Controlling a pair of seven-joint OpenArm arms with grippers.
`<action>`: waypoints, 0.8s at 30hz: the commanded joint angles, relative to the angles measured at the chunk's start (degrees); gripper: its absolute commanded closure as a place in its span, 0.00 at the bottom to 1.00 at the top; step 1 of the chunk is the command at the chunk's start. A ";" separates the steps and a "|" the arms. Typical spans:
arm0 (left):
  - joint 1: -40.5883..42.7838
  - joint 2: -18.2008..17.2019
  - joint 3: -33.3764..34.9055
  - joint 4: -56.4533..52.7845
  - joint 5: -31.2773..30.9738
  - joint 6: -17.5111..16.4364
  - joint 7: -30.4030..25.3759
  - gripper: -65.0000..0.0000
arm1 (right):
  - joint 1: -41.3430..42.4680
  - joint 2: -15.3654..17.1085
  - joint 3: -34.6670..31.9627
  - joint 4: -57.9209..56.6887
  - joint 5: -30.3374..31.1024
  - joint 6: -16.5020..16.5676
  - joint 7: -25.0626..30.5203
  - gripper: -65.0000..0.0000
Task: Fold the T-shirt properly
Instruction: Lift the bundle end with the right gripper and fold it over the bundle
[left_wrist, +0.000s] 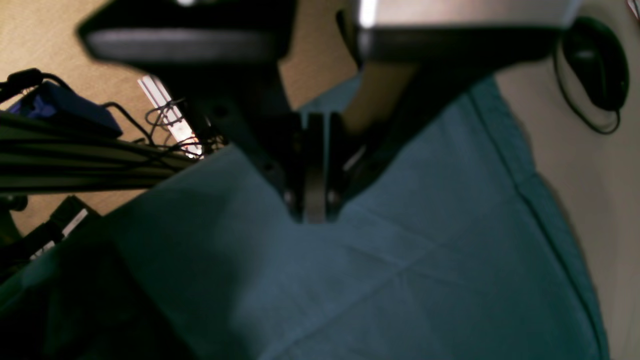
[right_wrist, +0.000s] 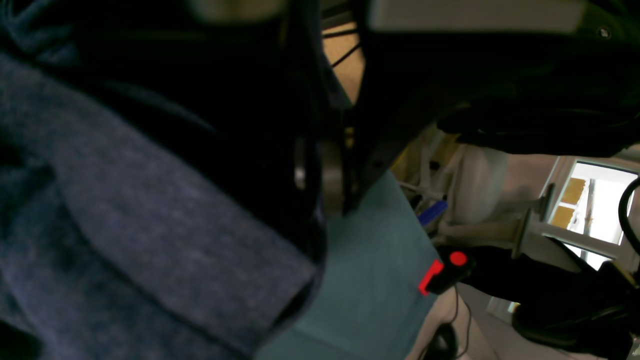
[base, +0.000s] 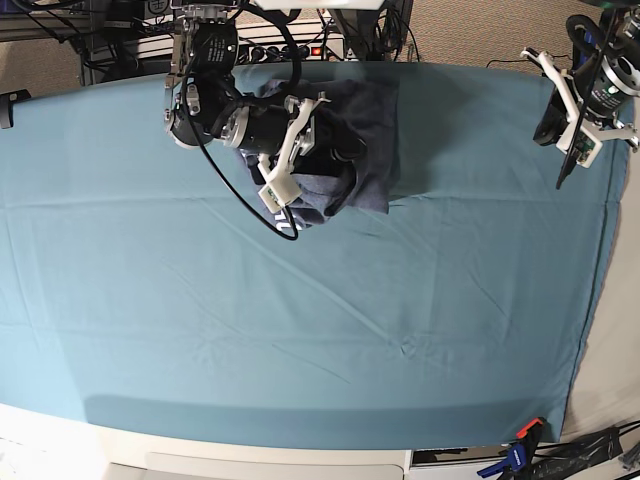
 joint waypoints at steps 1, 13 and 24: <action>0.20 -0.63 -0.48 0.77 -0.39 -0.02 -1.22 1.00 | 0.52 -0.33 -0.26 1.05 2.03 0.10 1.09 0.89; 0.20 -0.66 -0.48 0.77 -0.39 -0.02 -1.22 1.00 | 0.52 -0.31 -5.38 5.84 13.49 0.10 -2.66 0.58; 0.22 -0.63 -0.48 0.77 -0.39 -0.02 -1.22 1.00 | 2.10 -0.46 -22.18 9.68 13.11 0.10 -2.34 0.58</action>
